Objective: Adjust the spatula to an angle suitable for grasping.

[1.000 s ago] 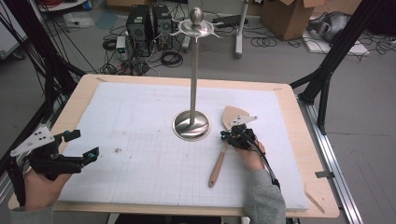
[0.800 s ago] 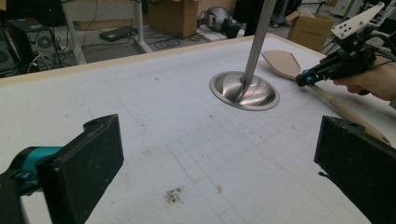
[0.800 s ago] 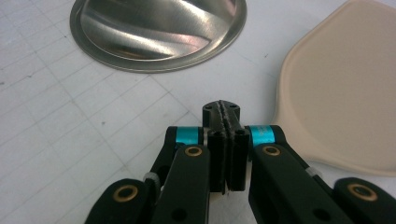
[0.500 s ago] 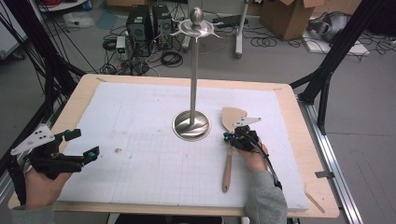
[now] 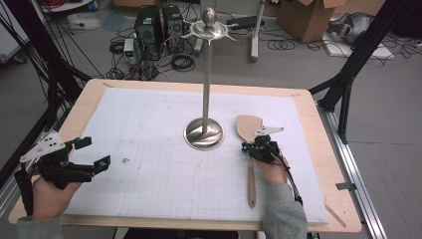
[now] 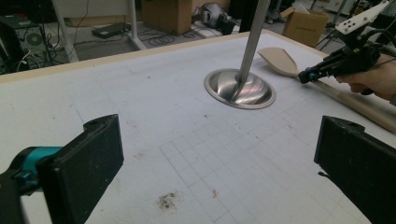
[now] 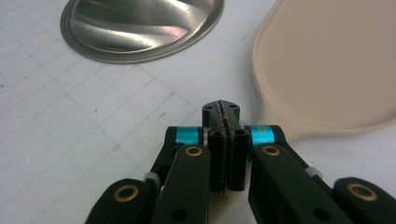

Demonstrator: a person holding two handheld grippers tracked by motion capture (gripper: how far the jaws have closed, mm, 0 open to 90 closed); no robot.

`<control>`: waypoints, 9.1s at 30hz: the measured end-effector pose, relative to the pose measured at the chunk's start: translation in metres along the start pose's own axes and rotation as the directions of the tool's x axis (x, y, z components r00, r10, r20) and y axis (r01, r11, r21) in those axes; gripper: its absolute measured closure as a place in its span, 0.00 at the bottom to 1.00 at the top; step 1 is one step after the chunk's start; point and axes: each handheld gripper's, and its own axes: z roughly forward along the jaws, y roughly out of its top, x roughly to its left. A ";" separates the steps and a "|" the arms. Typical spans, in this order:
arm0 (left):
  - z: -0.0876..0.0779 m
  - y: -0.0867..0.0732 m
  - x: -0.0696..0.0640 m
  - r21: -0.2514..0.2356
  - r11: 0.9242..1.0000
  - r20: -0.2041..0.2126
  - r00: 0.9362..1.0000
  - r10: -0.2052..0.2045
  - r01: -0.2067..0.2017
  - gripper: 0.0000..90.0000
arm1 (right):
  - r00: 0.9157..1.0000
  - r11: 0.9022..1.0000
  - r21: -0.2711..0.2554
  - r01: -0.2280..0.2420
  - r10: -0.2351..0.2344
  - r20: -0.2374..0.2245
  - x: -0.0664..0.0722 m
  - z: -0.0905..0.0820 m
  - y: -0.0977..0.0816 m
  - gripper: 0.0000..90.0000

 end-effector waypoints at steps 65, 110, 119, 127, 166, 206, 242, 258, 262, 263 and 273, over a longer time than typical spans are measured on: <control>0.036 0.019 -0.009 -0.020 0.999 0.093 0.995 0.027 -0.025 0.02 | 0.995 0.991 -0.104 -0.079 0.084 0.054 -0.029 -0.121 -0.066 1.00; 0.033 0.015 -0.007 -0.010 1.000 0.074 0.997 0.015 -0.015 0.02 | 0.977 0.992 0.022 0.121 -0.115 -0.178 -0.014 -0.114 -0.095 1.00; 0.030 0.014 -0.006 -0.012 1.000 0.067 0.998 0.014 -0.013 0.02 | 0.973 0.990 0.017 0.138 -0.133 -0.187 -0.007 -0.107 -0.088 1.00; 0.028 0.014 -0.006 -0.011 1.000 0.064 0.998 0.018 -0.017 0.02 | 0.974 0.991 0.014 0.130 -0.125 -0.191 -0.006 -0.104 -0.088 1.00; 0.018 0.010 -0.004 -0.014 1.000 0.039 0.999 0.011 -0.011 0.02 | 0.973 0.982 0.029 0.185 -0.179 -0.149 0.033 -0.056 -0.051 1.00; 0.000 0.005 0.000 -0.027 1.000 0.003 1.000 -0.003 0.003 0.02 | 0.991 0.993 0.030 0.115 -0.113 -0.068 0.042 -0.015 -0.017 1.00; 0.007 0.004 -0.002 -0.006 1.000 0.013 1.000 0.001 -0.001 0.02 | 0.989 0.999 0.030 -0.045 0.040 0.139 -0.046 -0.037 0.004 1.00; 0.009 0.003 -0.002 -0.002 1.000 0.016 1.000 0.003 -0.003 0.02 | 0.985 0.990 0.116 -0.083 0.064 0.158 -0.059 -0.023 0.000 1.00; 0.009 0.003 -0.002 0.000 1.000 0.019 1.000 0.001 -0.001 0.02 | 0.985 0.985 0.157 -0.073 0.046 0.169 -0.056 -0.024 0.002 1.00; 0.009 0.003 -0.002 0.000 1.000 0.019 1.000 0.001 -0.001 0.02 | 0.985 0.984 0.163 -0.072 0.044 0.168 -0.056 -0.025 0.002 1.00; 0.006 0.004 -0.001 -0.010 1.000 0.016 1.000 0.000 0.000 0.02 | 0.985 0.981 0.177 -0.074 0.044 0.168 -0.051 -0.035 -0.006 1.00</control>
